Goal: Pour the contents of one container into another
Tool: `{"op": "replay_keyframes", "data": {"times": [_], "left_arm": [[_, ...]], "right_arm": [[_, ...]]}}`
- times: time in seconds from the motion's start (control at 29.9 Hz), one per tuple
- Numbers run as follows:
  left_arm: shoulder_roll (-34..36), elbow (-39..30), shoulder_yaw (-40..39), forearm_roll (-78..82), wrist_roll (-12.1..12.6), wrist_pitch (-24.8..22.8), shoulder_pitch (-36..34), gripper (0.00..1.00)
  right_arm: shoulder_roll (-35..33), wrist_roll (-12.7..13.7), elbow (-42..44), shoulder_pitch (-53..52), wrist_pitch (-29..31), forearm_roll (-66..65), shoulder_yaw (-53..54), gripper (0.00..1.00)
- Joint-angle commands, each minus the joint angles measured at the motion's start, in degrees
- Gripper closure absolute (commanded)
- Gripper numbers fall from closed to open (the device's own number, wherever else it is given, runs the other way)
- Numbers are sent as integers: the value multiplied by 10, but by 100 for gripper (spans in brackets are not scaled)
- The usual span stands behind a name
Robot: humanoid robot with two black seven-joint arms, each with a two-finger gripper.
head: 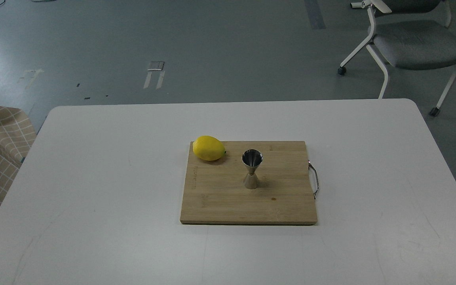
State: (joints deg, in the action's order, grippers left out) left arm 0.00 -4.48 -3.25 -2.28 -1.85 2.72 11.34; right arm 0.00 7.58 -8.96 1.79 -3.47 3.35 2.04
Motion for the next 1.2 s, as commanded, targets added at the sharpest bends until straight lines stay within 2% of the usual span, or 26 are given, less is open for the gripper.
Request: {"op": "replay_keyframes", "data": {"times": [0.0,1.17], "left_arm": [[0,0,0,0,0,0,0,1],[0,0,0,0,0,0,0,1]], "right_arm": [[0,0,-5,0,0,17,6,0],[0,0,-1,1,2,8,10,0]]}}
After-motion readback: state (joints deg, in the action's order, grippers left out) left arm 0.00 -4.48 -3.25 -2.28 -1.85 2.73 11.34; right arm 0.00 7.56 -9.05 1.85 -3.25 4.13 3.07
